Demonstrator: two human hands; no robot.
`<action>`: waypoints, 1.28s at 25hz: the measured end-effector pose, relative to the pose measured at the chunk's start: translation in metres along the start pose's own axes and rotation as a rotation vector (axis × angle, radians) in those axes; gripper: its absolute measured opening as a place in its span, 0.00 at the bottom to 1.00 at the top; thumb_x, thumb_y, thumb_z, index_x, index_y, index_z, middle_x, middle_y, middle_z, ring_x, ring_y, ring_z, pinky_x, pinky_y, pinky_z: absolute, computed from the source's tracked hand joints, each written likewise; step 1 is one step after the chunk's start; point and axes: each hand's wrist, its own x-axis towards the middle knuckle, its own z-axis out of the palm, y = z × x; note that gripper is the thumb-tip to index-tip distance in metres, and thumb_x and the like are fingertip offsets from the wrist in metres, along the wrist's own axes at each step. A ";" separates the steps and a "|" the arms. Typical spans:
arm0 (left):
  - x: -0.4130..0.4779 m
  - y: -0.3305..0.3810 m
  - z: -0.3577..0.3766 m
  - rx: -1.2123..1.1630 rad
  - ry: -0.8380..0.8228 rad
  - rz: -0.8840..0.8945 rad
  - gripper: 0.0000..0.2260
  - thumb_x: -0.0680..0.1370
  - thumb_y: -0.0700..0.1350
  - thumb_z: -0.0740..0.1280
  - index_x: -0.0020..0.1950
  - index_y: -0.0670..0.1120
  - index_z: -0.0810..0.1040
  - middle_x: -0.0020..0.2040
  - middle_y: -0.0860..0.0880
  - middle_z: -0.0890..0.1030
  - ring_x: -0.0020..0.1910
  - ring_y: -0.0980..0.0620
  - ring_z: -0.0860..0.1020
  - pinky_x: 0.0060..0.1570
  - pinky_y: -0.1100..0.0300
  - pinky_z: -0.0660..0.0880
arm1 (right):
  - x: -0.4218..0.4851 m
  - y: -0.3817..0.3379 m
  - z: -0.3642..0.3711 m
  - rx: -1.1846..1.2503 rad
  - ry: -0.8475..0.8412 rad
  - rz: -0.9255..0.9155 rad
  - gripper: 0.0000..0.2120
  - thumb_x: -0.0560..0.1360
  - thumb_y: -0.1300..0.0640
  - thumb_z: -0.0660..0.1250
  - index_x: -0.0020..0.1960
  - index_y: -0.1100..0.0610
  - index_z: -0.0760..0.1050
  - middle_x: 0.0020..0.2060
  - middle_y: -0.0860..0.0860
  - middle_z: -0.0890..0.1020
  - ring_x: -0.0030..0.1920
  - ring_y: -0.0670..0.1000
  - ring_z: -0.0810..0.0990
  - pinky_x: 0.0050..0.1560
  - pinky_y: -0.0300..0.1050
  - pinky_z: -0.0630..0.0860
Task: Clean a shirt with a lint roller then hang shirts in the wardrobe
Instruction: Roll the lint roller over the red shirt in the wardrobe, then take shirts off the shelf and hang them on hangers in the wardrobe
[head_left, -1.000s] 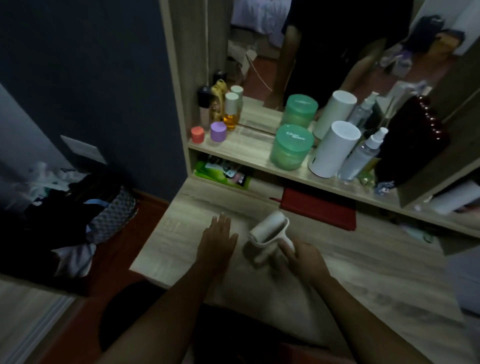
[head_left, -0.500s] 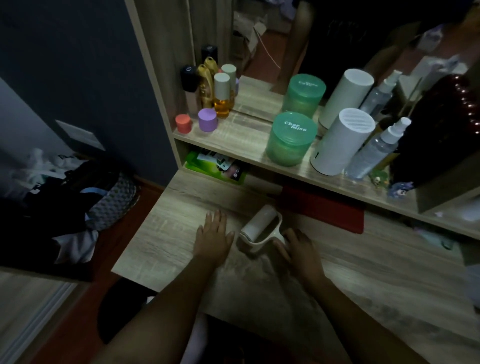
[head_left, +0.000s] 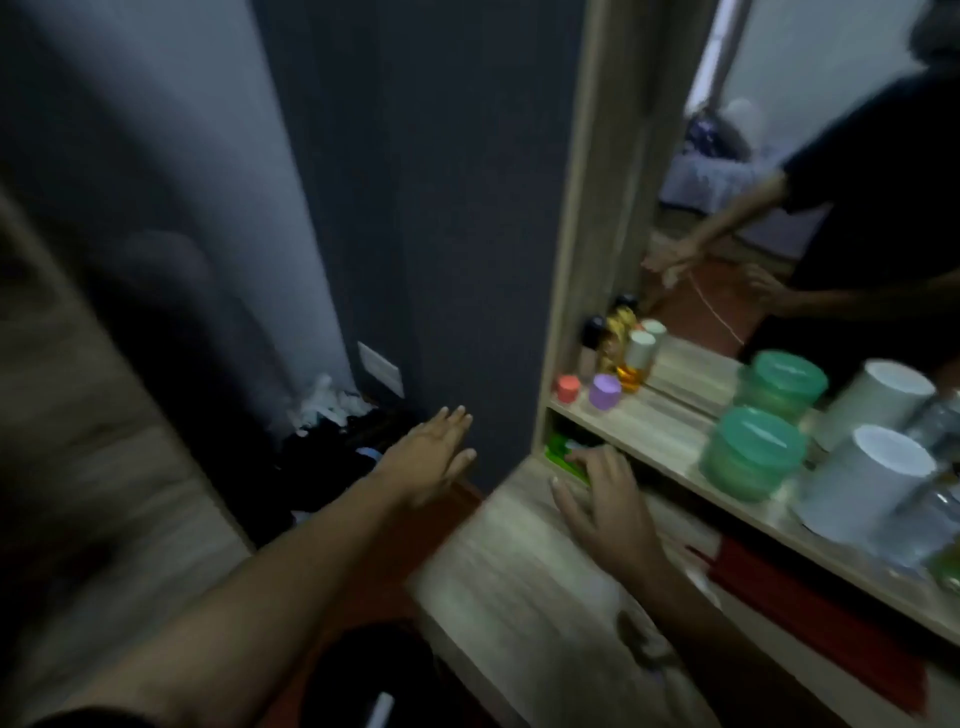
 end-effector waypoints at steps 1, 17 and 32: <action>-0.011 -0.021 -0.033 0.030 0.052 -0.021 0.26 0.82 0.53 0.51 0.77 0.44 0.51 0.78 0.46 0.51 0.77 0.49 0.50 0.73 0.55 0.50 | 0.026 -0.027 0.005 0.000 0.010 -0.068 0.21 0.74 0.42 0.55 0.54 0.56 0.73 0.48 0.52 0.75 0.50 0.49 0.72 0.50 0.45 0.70; -0.345 -0.305 -0.410 0.522 0.610 -0.347 0.30 0.79 0.60 0.51 0.76 0.45 0.56 0.77 0.46 0.58 0.76 0.50 0.57 0.72 0.60 0.54 | 0.204 -0.579 0.113 0.112 0.229 -0.863 0.16 0.75 0.48 0.62 0.59 0.55 0.70 0.52 0.51 0.73 0.53 0.51 0.73 0.49 0.44 0.70; -0.373 -0.431 -0.597 0.917 0.902 -0.336 0.29 0.77 0.46 0.64 0.75 0.44 0.58 0.76 0.46 0.59 0.75 0.49 0.59 0.69 0.63 0.53 | 0.356 -0.775 0.121 -0.113 0.481 -1.091 0.17 0.73 0.48 0.63 0.59 0.54 0.70 0.52 0.52 0.73 0.52 0.53 0.72 0.51 0.47 0.71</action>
